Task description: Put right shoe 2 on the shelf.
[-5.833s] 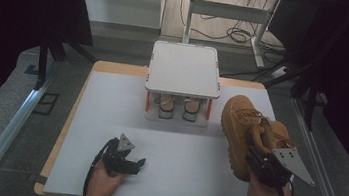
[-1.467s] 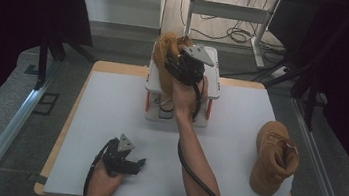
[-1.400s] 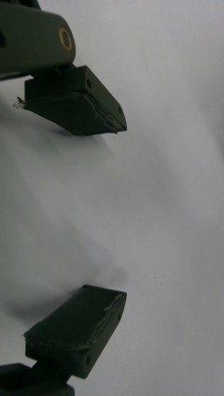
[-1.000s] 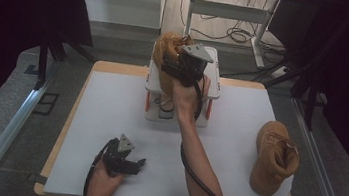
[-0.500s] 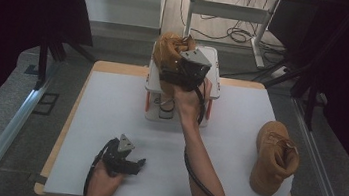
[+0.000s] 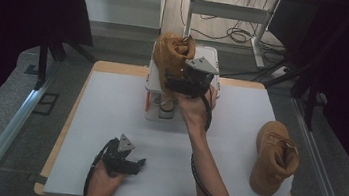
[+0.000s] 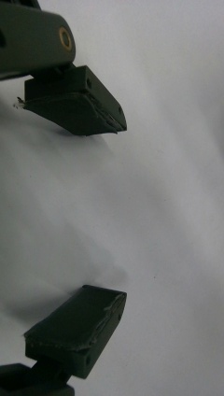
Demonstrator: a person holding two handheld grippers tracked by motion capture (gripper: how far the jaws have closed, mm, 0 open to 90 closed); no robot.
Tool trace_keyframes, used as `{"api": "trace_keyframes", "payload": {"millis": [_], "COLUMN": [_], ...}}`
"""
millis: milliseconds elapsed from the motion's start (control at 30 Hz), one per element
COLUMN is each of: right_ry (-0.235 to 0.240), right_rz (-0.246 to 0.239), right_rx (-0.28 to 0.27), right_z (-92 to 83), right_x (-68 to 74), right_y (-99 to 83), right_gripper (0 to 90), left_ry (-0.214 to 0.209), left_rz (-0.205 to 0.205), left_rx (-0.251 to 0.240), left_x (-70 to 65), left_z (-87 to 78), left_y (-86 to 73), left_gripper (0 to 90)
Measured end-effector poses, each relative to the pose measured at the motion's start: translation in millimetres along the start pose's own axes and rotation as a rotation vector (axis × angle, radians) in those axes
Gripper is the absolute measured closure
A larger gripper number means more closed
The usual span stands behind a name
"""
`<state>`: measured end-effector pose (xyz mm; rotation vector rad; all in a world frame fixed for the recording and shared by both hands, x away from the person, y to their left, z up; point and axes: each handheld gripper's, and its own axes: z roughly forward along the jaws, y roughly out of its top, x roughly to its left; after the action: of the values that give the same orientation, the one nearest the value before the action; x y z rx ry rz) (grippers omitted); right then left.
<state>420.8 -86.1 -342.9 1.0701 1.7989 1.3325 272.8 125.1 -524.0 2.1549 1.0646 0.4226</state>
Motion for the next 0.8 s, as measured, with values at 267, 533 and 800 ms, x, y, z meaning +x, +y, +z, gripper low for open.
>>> {"api": "trace_keyframes", "payload": {"millis": [267, 533, 800], "right_ry": [0.022, 0.034, 0.057], "right_rz": [-0.006, -0.023, -0.088], "right_rx": [0.009, 0.002, -0.023], "right_z": [-13.9, -29.1, -47.2], "right_x": [-3.6, -6.1, -3.1], "right_y": [-7.4, -15.0, -28.1], "right_gripper": [9.7, 21.6, 41.0], "left_ry": [0.001, 0.0, 0.001], "left_rz": [-0.001, -0.002, -0.003], "left_rx": [0.001, 0.002, 0.001], "left_x": [0.0, 0.0, -0.2], "left_z": [-0.1, -0.2, -0.1], "left_y": [0.0, 0.1, 0.1], "left_gripper": [16.2, 16.2, 16.2]}}
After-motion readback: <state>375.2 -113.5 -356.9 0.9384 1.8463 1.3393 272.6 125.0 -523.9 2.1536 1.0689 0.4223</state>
